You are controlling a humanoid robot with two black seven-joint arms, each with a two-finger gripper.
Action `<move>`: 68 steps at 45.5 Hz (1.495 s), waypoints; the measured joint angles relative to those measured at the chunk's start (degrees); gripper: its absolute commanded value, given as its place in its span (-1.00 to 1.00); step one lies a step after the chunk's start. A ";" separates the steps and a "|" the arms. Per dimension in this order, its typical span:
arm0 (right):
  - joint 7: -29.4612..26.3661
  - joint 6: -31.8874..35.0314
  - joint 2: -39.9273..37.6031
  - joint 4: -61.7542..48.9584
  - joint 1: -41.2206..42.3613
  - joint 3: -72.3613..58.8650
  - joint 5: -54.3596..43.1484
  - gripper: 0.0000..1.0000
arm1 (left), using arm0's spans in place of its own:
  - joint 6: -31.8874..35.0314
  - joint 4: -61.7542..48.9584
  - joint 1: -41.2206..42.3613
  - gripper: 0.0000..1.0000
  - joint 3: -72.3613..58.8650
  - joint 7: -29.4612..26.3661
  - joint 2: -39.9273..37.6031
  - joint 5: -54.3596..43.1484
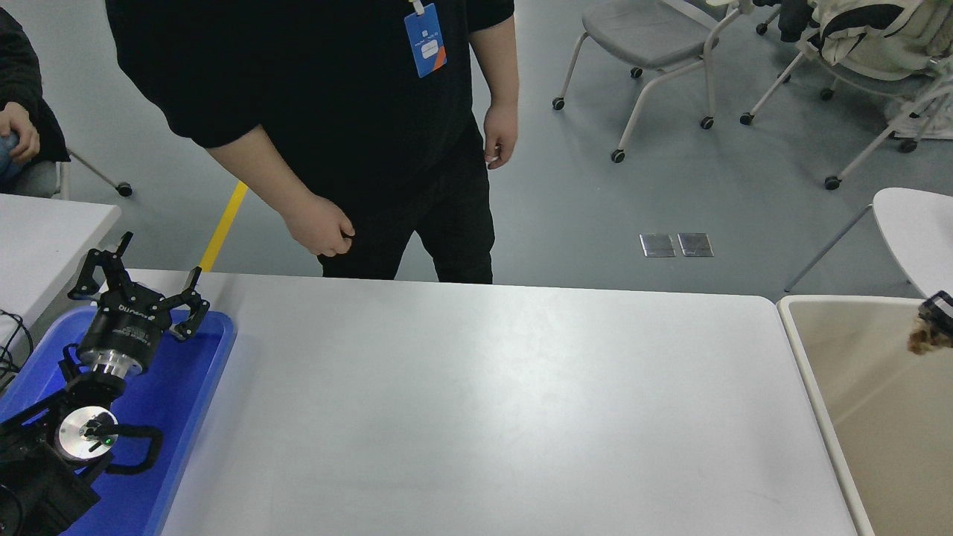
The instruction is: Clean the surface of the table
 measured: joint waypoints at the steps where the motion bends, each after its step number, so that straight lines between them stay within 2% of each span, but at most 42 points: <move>1: -0.29 -0.34 0.32 -0.20 -0.28 0.12 0.07 -1.00 | 0.00 0.00 0.00 1.00 0.00 0.00 0.00 0.00; 23: -9.15 -7.49 7.51 -2.41 -4.52 2.79 1.43 -0.99 | 0.07 0.01 0.00 1.00 0.00 0.00 0.01 0.00; 30: -10.26 -8.35 8.38 -2.54 -5.05 3.49 1.53 -0.51 | 0.08 0.01 0.00 1.00 0.00 0.00 0.01 0.00; 31: -10.38 -8.42 8.47 -2.55 -5.10 3.59 1.54 -0.33 | 0.08 0.01 0.00 1.00 0.00 0.00 0.01 0.00; 34: -10.79 -8.67 8.73 -2.55 -5.22 3.89 1.57 0.56 | 0.08 0.01 0.00 1.00 0.01 0.00 0.01 0.00; 35: -10.89 -8.71 8.78 -2.55 -5.26 3.97 1.59 0.96 | 0.08 0.01 0.00 1.00 0.01 0.00 0.01 0.00; 36: -10.99 -8.77 8.83 -2.55 -5.29 4.07 1.63 1.00 | 0.08 0.01 0.00 1.00 0.01 0.00 0.01 0.00; 68: -11.72 -8.51 7.88 -1.86 -3.49 4.30 3.30 1.00 | 0.08 0.01 0.00 1.00 0.02 0.00 0.01 0.00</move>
